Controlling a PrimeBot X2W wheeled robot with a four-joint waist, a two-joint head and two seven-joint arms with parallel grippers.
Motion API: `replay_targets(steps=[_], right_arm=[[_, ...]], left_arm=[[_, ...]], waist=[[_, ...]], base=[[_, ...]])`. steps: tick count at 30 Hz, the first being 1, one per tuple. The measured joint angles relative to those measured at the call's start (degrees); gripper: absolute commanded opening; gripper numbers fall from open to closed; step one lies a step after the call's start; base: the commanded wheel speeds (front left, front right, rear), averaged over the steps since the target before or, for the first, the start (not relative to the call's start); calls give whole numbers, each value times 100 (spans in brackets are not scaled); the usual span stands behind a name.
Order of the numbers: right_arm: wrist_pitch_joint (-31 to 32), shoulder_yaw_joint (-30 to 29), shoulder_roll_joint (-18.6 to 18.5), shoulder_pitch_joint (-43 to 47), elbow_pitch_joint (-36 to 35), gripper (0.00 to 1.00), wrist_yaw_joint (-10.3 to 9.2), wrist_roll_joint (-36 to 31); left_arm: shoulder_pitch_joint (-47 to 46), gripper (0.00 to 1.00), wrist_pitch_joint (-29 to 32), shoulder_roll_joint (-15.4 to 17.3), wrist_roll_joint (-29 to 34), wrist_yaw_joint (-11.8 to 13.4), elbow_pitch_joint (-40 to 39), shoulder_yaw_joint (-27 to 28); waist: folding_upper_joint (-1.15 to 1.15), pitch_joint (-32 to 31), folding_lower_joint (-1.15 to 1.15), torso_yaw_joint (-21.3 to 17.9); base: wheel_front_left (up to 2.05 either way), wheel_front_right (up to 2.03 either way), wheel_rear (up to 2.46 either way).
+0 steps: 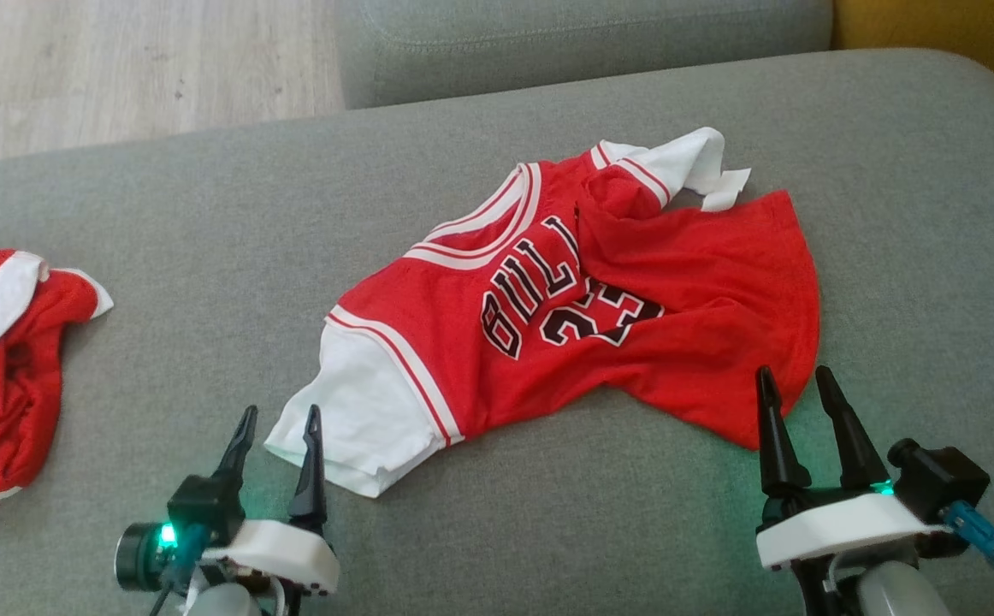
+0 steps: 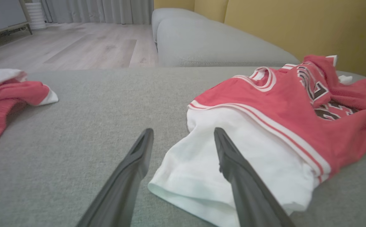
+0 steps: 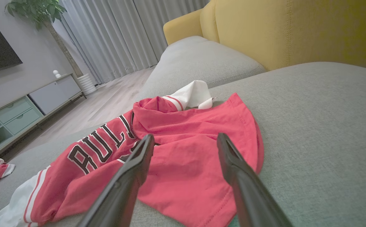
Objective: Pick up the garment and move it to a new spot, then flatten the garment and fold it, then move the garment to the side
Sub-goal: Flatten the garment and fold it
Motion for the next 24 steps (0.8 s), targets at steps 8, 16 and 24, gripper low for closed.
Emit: replay_targets(steps=[8, 16, 24], right_arm=[[0, 2, 2, -4, -1, 100, 0, 0], [0, -33, 4, -4, 40, 100, 0, 0], [0, -104, 5, -4, 109, 100, 0, -12]], left_arm=[[-568, 100, 197, 133, 169, 315, 1233, 31], [-873, 100, 349, 129, 167, 292, 1789, -58], [-1038, 0, 394, 97, 81, -134, 1996, -332]], waist=[[0, 100, 0, -31], [0, 84, 0, 6], [0, 67, 0, 28]], base=[[0, 0, 0], [0, 0, 0], [0, 0, 0]])
